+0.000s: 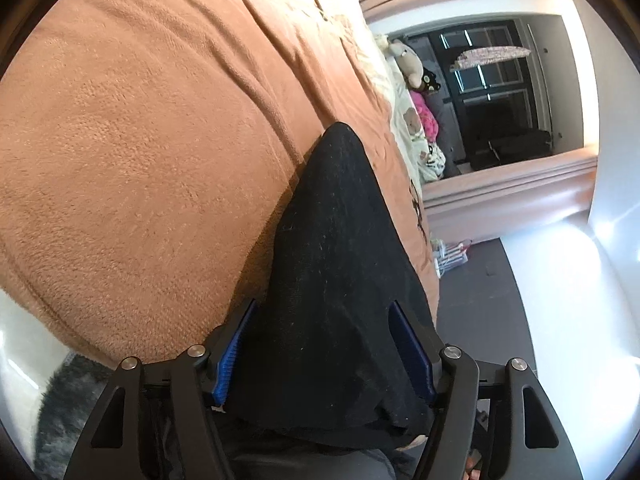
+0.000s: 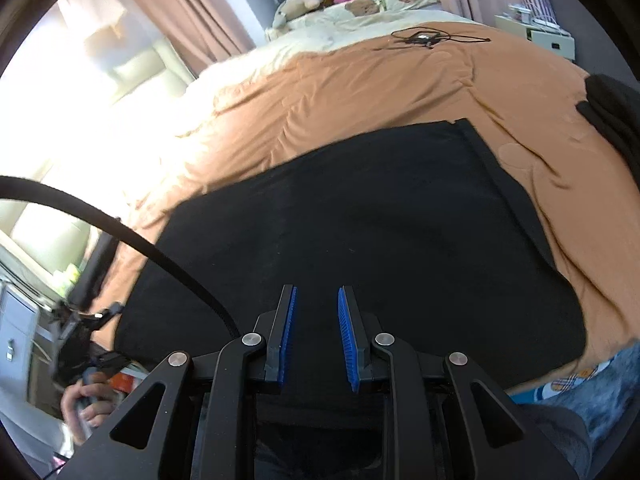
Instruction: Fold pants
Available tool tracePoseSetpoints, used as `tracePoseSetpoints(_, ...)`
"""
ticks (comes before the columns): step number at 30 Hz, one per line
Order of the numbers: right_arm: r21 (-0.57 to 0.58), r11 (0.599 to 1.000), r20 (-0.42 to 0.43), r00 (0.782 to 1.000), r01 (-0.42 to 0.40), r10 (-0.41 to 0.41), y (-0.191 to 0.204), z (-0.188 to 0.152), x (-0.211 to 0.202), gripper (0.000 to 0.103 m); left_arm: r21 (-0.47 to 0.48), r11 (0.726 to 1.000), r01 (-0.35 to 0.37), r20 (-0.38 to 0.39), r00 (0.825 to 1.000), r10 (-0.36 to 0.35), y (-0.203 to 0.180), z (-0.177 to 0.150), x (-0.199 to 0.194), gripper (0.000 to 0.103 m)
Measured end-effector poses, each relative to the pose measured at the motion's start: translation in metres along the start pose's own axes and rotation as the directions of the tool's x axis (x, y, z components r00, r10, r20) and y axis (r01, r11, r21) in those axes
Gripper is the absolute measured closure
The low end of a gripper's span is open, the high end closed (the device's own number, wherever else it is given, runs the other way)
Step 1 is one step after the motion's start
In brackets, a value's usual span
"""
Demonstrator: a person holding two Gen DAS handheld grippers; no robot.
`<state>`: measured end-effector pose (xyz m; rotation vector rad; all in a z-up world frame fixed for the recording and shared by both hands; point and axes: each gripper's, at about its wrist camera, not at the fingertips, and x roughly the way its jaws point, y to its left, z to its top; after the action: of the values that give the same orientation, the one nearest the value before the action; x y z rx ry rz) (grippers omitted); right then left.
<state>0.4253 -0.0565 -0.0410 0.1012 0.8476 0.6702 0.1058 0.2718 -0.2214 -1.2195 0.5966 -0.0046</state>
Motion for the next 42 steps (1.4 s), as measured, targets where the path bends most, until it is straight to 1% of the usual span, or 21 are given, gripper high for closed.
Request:
tracePoseSetpoints(1,-0.001,1.0,-0.008,1.0,-0.01,0.01,0.003,0.002,0.009,0.084,0.002,1.0,-0.003,0.006,1.0,0.003,0.0,-0.001,-0.001,0.042)
tracePoseSetpoints(5,-0.024,1.0,-0.033,0.999,-0.006,0.005,0.018,0.014,0.03,0.084,0.01,0.999,-0.039,0.007,0.999,0.039,0.001,-0.004,-0.002,0.047)
tracePoseSetpoints(7,-0.03,0.999,-0.06,0.998,-0.022,0.02,0.025,0.017,0.039,0.084,0.004,0.999,-0.05,0.005,0.999,0.05,0.001,-0.005,-0.001,0.051)
tracePoseSetpoints(9,-0.027,0.998,-0.086,0.995,-0.05,0.047,0.029,0.019,0.045,0.084,0.001,0.999,-0.05,0.007,0.999,0.05,0.001,-0.007,-0.003,0.053)
tracePoseSetpoints(12,-0.053,0.996,-0.092,0.994,-0.072,0.067,0.04,0.023,0.05,0.084,-0.002,0.998,-0.061,-0.006,0.998,0.061,0.002,-0.011,-0.005,0.054)
tracePoseSetpoints(14,-0.081,0.995,-0.108,0.993,-0.062,0.053,0.047,0.022,0.056,0.084,0.001,0.998,-0.07,-0.007,0.998,0.07,0.002,-0.015,-0.008,0.06)
tracePoseSetpoints(15,-0.092,0.994,-0.118,0.992,-0.06,0.049,0.049,0.021,0.06,0.084,-0.001,0.997,-0.071,-0.006,0.997,0.071,0.002,-0.016,-0.008,0.066)
tracePoseSetpoints(16,-0.108,0.992,-0.128,0.991,-0.058,0.044,0.052,0.02,0.063,0.084,-0.005,0.997,-0.071,-0.006,0.997,0.071,0.002,-0.017,-0.009,0.074)
tracePoseSetpoints(18,-0.142,0.989,-0.153,0.988,-0.046,0.024,0.058,0.015,0.07,0.085,-0.009,0.998,-0.06,-0.005,0.998,0.06,0.001,-0.018,-0.011,0.082)
tracePoseSetpoints(19,-0.149,0.988,-0.174,0.985,-0.038,0.011,0.06,0.012,0.074,0.088,-0.005,0.998,-0.057,-0.002,0.998,0.057,-0.001,-0.018,-0.013,0.086)
tracePoseSetpoints(21,-0.151,0.988,-0.217,0.976,-0.025,-0.008,0.06,0.006,0.082,0.094,0.009,0.999,-0.049,0.005,0.999,0.049,-0.008,-0.019,-0.017,0.089)
tracePoseSetpoints(23,-0.163,0.986,-0.238,0.971,-0.029,-0.011,0.063,-0.002,0.083,0.094,0.029,0.998,-0.049,0.01,0.999,0.049,-0.016,-0.018,-0.02,0.09)
tracePoseSetpoints(24,-0.165,0.986,-0.238,0.971,-0.007,-0.033,0.064,-0.005,0.083,0.094,0.036,0.998,-0.047,0.011,0.999,0.046,-0.019,-0.017,-0.021,0.09)
tracePoseSetpoints(26,-0.181,0.983,-0.264,0.964,-0.023,-0.026,0.069,-0.012,0.081,0.094,0.044,0.998,-0.042,0.013,0.999,0.041,-0.023,-0.014,-0.021,0.09)
tracePoseSetpoints(29,-0.214,0.977,-0.277,0.96,-0.023,-0.038,0.074,-0.016,0.076,0.095,0.051,0.998,-0.048,0.017,0.999,0.047,-0.026,-0.014,-0.022,0.09)
tracePoseSetpoints(30,-0.209,0.978,-0.286,0.958,-0.024,-0.037,0.075,-0.017,0.075,0.097,0.048,0.997,-0.052,0.019,0.999,0.051,-0.027,-0.014,-0.022,0.09)
tracePoseSetpoints(31,-0.201,0.979,-0.299,0.954,-0.029,-0.033,0.075,-0.016,0.075,0.098,0.044,0.997,-0.056,0.024,0.998,0.055,-0.026,-0.014,-0.022,0.09)
tracePoseSetpoints(34,-0.209,0.978,-0.295,0.955,-0.027,-0.037,0.08,-0.009,0.075,0.101,0.029,0.998,-0.057,0.034,0.998,0.056,-0.024,-0.015,-0.023,0.09)
tracePoseSetpoints(39,-0.215,0.977,-0.269,0.962,-0.009,-0.05,0.088,0.005,0.082,0.101,0.003,0.998,-0.058,0.032,0.998,0.057,-0.02,-0.014,-0.023,0.09)
tracePoseSetpoints(42,-0.216,0.976,-0.267,0.962,0.003,-0.062,0.089,0.019,0.099,0.101,-0.007,0.998,-0.064,0.028,0.998,0.064,-0.017,-0.014,-0.022,0.09)
